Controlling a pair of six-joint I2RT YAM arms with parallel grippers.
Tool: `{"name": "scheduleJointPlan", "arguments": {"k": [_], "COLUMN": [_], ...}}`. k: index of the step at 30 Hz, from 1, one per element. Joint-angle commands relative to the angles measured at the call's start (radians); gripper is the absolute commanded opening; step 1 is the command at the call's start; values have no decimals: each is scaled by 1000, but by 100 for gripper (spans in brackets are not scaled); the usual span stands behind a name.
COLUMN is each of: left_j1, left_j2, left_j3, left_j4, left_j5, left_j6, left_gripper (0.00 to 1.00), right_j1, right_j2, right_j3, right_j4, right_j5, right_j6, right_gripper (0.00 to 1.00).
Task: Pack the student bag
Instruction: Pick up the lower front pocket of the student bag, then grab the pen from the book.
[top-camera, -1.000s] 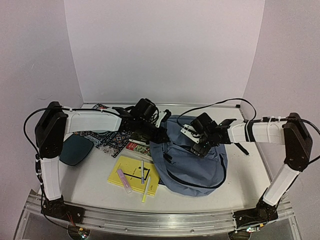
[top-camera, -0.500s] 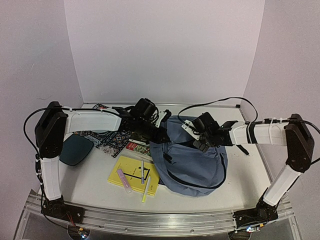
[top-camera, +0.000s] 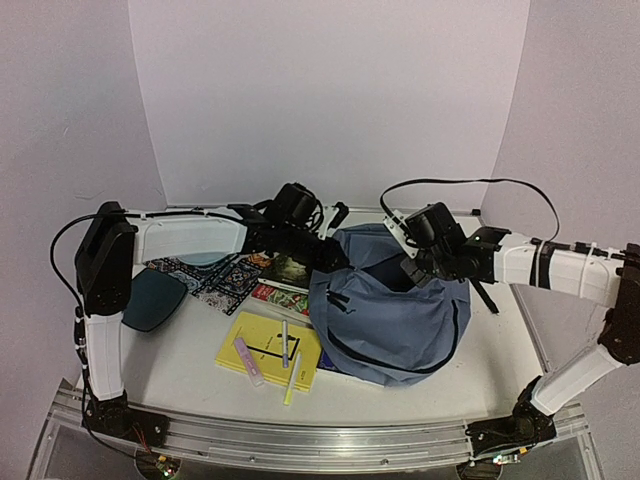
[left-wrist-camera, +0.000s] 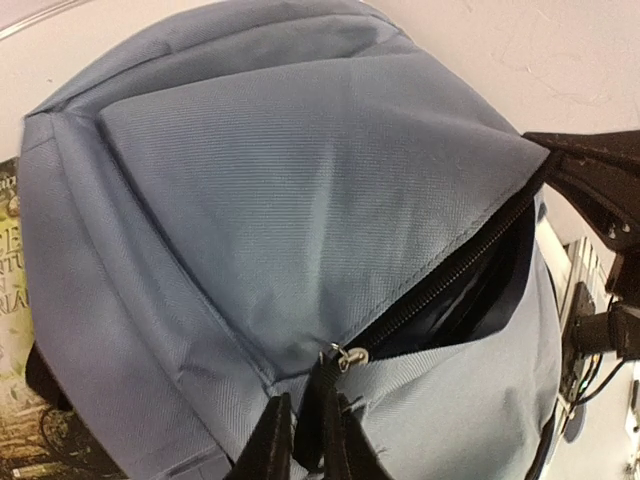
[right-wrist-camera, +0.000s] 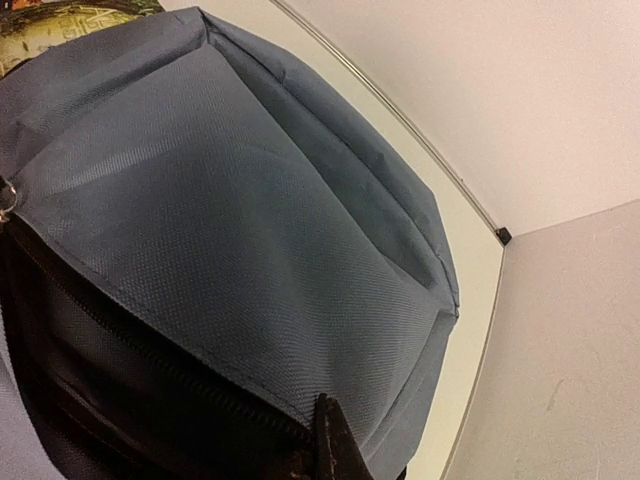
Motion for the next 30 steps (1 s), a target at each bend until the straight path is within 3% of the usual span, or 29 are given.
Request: {"name": "scheduleJointPlan", "arguments": {"k": [1,7,10,19,25,30], "left_j1": [10,18,20,23,30,34], "left_j2": [-26,-177,-255,-366,-445,-458], "left_j3": [39,-74,-154,-333,-427,-492], "left_j4": [22,2,-41,-263,-375,-442], "left_j5": [-54,-196,-274,-400,-388,-294], "left_j6": [-26,-58,-92,-320,-483,-574], "left_gripper": [26,61,71,78,80,83], "right_j1": [12,27,33,70,79,89], "right_j2": [-20,5,20,84,91,92], "right_j3": [82,138,183,277,283,274], "right_j4": [-88,-197,-264,-410,-419,-418], "right_j5": [105,198,231,258,233,206], "right_j6": [115,287,371,549,588,621], "right_gripper": [0,0,0,0,0,0]}}
